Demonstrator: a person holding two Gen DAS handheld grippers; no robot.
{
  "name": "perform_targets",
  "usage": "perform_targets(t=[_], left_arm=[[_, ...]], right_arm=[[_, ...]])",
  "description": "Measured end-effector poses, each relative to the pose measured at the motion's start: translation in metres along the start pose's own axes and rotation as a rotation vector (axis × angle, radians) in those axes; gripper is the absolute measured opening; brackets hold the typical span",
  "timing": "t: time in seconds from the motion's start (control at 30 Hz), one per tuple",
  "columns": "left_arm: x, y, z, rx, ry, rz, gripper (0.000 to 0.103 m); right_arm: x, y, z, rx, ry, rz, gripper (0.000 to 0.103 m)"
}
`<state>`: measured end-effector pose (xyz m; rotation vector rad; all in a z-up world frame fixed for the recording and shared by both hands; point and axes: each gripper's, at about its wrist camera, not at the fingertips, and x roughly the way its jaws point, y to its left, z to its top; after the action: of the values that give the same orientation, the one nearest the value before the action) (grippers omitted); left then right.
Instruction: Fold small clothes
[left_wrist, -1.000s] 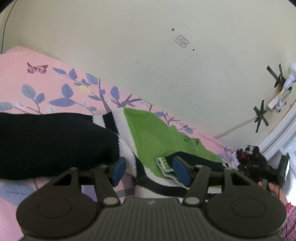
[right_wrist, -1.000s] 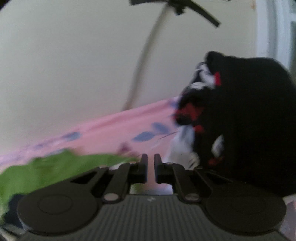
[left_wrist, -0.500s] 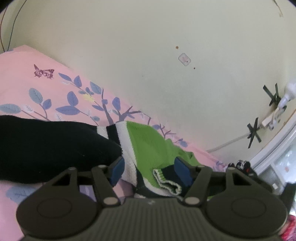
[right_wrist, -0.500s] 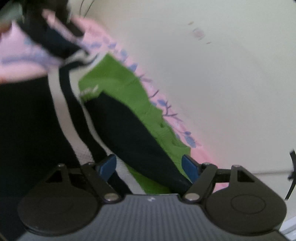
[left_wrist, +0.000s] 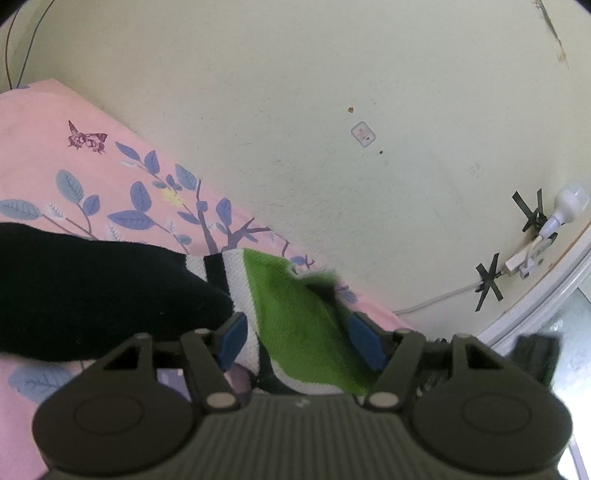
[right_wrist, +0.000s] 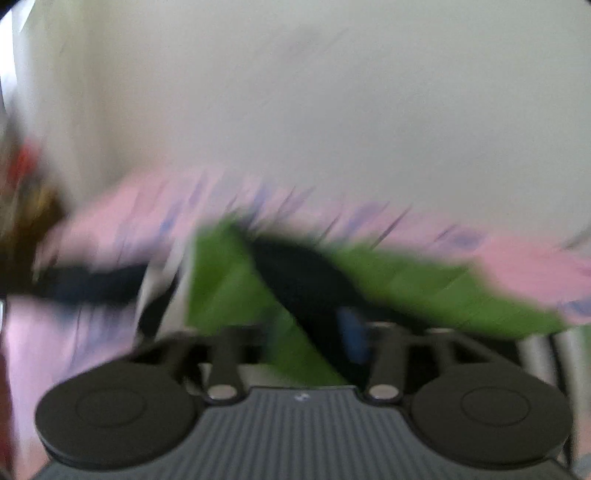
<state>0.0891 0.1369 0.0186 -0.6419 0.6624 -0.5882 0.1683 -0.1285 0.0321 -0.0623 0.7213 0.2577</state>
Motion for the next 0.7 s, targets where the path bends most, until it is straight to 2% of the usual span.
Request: perform_targets(t=[0.07, 0.13, 0.23, 0.33, 0.4, 0.43, 0.47, 0.5, 0.53, 0.57, 0.6, 0.63, 0.7], left_arm=[[-0.001, 0.000, 0.000, -0.001, -0.001, -0.002, 0.063], [-0.003, 0.000, 0.000, -0.005, -0.008, -0.008, 0.064], [-0.004, 0.003, 0.002, -0.010, -0.015, 0.000, 0.067], [-0.012, 0.009, 0.006, -0.034, -0.039, 0.004, 0.067], [-0.022, 0.014, 0.011, -0.052, -0.075, 0.020, 0.067], [-0.029, 0.017, 0.014, -0.064, -0.103, 0.030, 0.067], [-0.036, 0.021, 0.017, -0.076, -0.132, 0.038, 0.067], [-0.045, 0.024, 0.019, -0.088, -0.170, 0.048, 0.067], [-0.056, 0.027, 0.021, -0.095, -0.218, 0.071, 0.067], [-0.067, 0.028, 0.021, -0.096, -0.268, 0.106, 0.067], [-0.078, 0.029, 0.022, -0.096, -0.324, 0.154, 0.067], [-0.090, 0.030, 0.022, -0.094, -0.383, 0.204, 0.067], [-0.110, 0.032, 0.021, -0.103, -0.480, 0.286, 0.067]], right_arm=[[0.005, 0.024, -0.016, -0.106, 0.021, 0.014, 0.062], [-0.004, 0.032, -0.022, -0.124, -0.019, 0.031, 0.060], [-0.031, 0.005, -0.017, -0.008, -0.121, 0.025, 0.044], [-0.057, -0.046, -0.016, 0.162, -0.212, -0.079, 0.034], [-0.068, -0.085, -0.028, 0.258, -0.191, -0.160, 0.035], [-0.064, -0.101, -0.038, 0.281, -0.138, -0.211, 0.034], [-0.053, -0.118, -0.048, 0.302, -0.040, -0.288, 0.033], [-0.047, -0.133, -0.058, 0.323, 0.004, -0.337, 0.024], [-0.053, -0.140, -0.060, 0.350, -0.020, -0.335, 0.017], [-0.055, -0.141, -0.055, 0.374, -0.006, -0.347, 0.020], [-0.059, -0.133, -0.049, 0.363, -0.039, -0.332, 0.036], [-0.064, -0.118, -0.039, 0.312, -0.079, -0.318, 0.036], [-0.064, -0.075, -0.014, 0.151, -0.121, -0.234, 0.036]])
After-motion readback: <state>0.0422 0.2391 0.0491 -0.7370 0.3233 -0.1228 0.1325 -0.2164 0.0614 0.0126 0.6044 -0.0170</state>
